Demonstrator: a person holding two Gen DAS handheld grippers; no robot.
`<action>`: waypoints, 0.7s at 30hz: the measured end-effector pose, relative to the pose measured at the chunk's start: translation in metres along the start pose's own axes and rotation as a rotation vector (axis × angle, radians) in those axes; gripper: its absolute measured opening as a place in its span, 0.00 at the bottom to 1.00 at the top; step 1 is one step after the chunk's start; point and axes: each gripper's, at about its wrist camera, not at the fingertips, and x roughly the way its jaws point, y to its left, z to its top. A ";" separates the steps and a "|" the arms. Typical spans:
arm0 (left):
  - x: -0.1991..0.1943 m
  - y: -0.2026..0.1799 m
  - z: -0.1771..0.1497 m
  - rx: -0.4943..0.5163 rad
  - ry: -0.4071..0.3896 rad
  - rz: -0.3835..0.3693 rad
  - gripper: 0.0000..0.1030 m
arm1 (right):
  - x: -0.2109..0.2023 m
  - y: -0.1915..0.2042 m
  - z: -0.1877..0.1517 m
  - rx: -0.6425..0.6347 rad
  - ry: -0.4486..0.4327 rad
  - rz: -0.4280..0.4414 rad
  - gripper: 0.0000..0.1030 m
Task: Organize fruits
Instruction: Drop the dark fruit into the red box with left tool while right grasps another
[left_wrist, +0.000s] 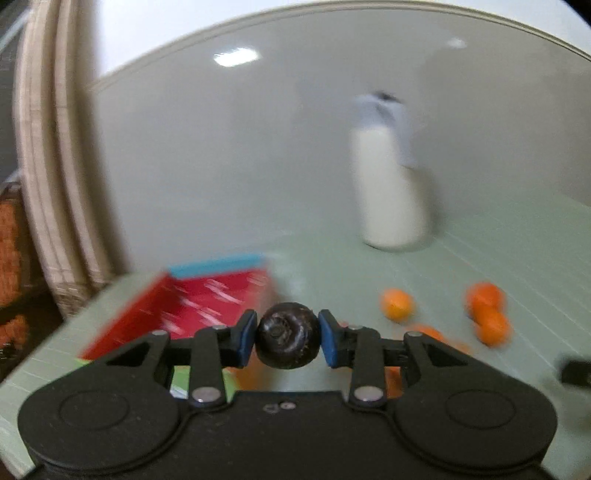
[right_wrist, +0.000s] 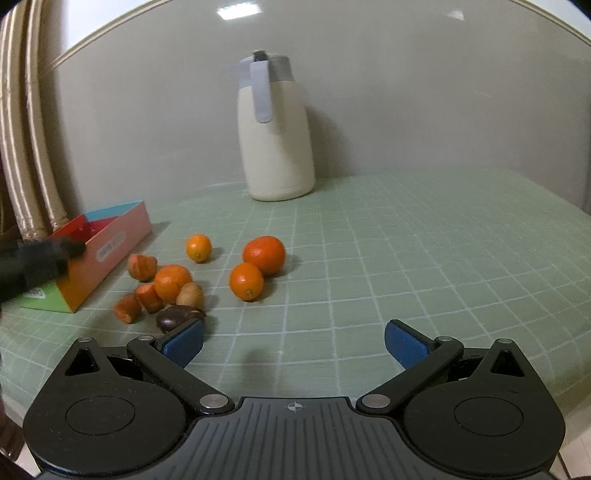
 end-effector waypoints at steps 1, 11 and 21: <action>0.008 0.008 0.005 -0.006 0.005 0.033 0.26 | 0.001 0.003 0.000 -0.010 -0.003 0.008 1.00; 0.087 0.078 0.004 -0.149 0.194 0.214 0.26 | 0.020 0.026 0.003 -0.058 0.014 0.057 1.00; 0.068 0.089 -0.004 -0.186 0.188 0.280 0.83 | 0.045 0.049 0.007 -0.085 -0.013 0.138 1.00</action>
